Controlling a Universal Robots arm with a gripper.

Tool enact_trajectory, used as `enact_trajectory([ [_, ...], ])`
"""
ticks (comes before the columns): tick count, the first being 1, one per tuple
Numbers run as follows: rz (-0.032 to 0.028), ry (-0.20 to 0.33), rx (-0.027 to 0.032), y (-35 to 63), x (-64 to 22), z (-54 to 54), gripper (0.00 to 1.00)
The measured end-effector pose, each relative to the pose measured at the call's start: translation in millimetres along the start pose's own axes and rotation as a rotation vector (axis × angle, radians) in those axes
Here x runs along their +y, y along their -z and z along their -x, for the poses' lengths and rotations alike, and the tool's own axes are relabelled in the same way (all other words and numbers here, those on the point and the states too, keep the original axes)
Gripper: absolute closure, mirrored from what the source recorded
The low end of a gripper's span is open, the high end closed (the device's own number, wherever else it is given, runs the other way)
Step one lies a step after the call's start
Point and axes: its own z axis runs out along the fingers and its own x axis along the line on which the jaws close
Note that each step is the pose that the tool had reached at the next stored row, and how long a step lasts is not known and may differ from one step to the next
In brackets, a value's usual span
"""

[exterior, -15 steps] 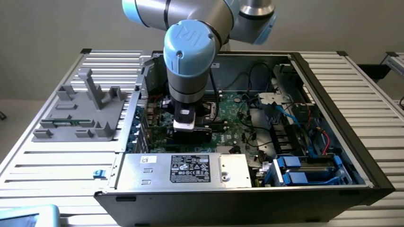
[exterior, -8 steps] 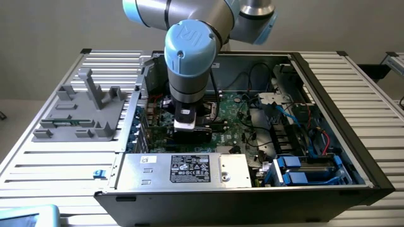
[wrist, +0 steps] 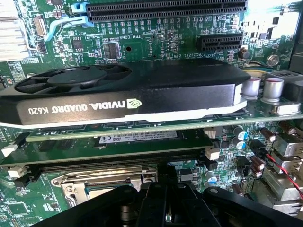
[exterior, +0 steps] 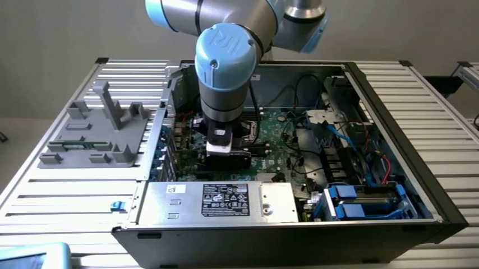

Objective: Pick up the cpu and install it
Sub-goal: 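Install the second cpu locking lever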

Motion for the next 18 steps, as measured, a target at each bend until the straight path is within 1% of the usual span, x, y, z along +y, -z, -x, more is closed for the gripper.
enact_trajectory([
  [18, 0.0001, 0.000, 0.0000, 0.2, -0.7, 1.4, 0.89],
])
